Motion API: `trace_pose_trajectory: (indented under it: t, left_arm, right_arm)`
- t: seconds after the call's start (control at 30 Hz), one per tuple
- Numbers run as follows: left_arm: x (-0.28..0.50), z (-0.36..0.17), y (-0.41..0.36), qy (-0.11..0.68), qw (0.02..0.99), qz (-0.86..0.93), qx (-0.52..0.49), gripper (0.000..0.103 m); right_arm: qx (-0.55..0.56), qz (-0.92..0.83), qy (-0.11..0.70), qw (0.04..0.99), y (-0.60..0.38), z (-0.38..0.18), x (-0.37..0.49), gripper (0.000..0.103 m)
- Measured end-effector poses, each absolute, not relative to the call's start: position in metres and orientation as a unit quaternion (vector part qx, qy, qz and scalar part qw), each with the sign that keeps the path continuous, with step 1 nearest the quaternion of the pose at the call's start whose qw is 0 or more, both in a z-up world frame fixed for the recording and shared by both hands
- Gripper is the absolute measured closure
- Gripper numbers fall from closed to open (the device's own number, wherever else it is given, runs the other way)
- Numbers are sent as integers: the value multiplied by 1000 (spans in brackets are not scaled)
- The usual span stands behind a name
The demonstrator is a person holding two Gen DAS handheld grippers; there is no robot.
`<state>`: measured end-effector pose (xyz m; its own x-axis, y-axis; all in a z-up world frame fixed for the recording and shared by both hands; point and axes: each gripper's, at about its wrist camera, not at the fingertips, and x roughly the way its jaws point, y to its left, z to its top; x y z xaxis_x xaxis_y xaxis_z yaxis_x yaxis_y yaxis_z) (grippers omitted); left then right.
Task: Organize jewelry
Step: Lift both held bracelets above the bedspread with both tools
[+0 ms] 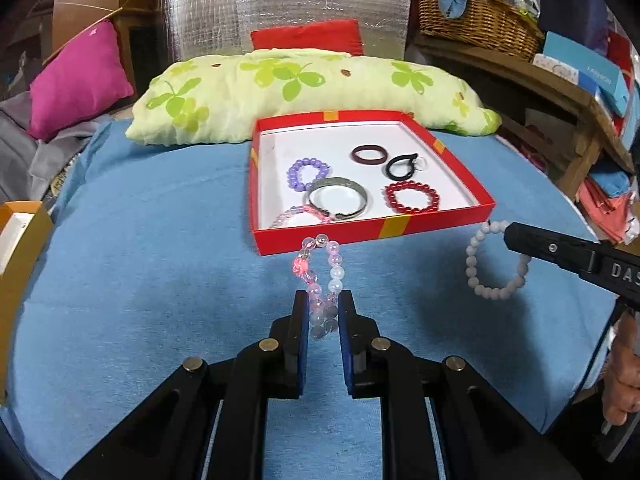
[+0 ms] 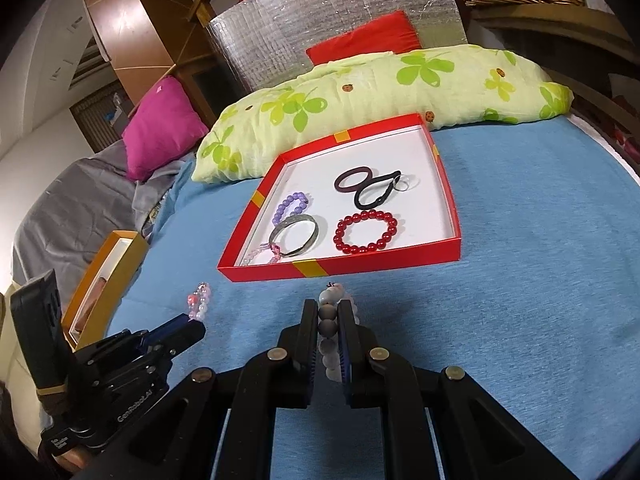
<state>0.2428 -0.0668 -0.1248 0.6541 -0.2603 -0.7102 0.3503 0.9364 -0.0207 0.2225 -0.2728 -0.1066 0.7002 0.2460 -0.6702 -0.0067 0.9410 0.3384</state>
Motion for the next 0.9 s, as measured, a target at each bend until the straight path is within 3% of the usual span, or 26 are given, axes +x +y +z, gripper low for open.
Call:
trace_pose_trajectory:
  t: [0.9]
  left_arm:
    - [250, -120, -80, 374, 913, -139, 78, 88]
  right_arm:
    - [160, 76, 376, 910, -269, -102, 229, 92]
